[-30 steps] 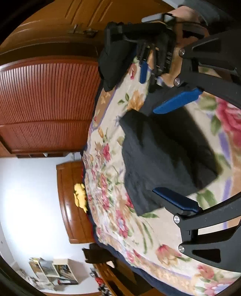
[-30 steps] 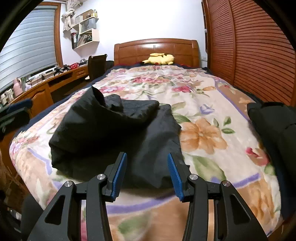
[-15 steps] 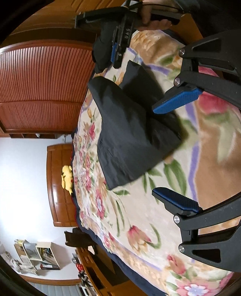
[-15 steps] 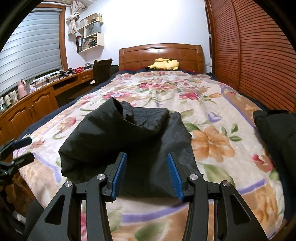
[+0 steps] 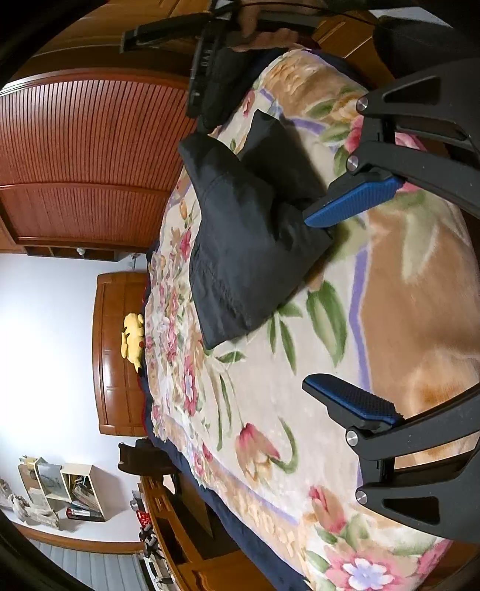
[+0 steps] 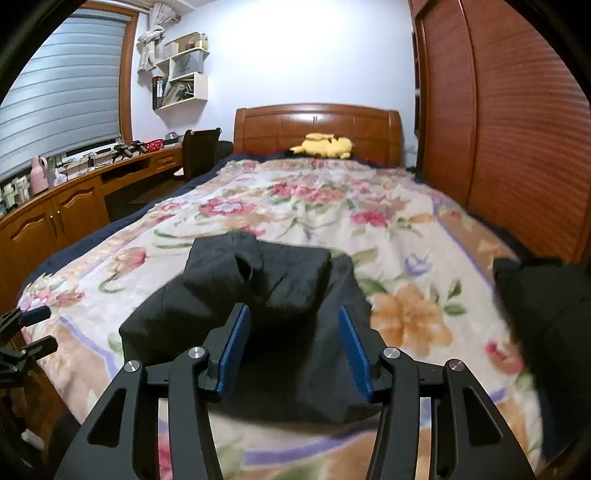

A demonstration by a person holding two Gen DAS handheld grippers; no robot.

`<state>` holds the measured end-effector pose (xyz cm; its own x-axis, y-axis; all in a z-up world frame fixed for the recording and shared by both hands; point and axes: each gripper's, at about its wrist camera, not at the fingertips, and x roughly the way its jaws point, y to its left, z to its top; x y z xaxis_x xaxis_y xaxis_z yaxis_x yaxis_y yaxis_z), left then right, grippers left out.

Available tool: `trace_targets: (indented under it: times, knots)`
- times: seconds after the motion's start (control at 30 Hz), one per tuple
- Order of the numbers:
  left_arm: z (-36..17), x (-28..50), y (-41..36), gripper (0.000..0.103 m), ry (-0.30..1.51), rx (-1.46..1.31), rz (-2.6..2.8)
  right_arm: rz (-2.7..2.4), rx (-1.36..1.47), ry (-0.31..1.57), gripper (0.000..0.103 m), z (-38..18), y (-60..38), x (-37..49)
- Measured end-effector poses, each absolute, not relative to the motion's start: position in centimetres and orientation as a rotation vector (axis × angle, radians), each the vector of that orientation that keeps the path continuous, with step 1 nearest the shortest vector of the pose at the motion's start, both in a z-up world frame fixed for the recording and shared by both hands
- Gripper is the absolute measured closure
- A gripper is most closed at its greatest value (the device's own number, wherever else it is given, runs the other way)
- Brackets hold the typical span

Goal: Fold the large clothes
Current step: 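Open the left tool and release the folded jacket bundle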

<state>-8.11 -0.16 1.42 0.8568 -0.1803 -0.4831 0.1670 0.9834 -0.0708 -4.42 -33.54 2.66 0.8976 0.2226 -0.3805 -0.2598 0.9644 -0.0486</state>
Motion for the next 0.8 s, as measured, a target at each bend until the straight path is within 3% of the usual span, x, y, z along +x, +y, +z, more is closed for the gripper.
trace_targets:
  times: [0.1, 0.27, 0.8]
  knots:
    - [1.5, -8.5, 0.5, 0.021, 0.504, -0.038, -0.18, 0.256, -0.122, 0.366, 0.044, 4.2, -32.8, -4.3]
    - [1.7, -8.8, 1.5, 0.021, 0.495, -0.061, -0.173, 0.319, -0.145, 0.405, 0.043, 5.3, -29.7, -2.4]
    - [0.8, -9.8, 3.3, 0.021, 0.504, -0.081, -0.154, 0.36, -0.156, 0.75, 0.042, -1.6, -25.9, 6.4]
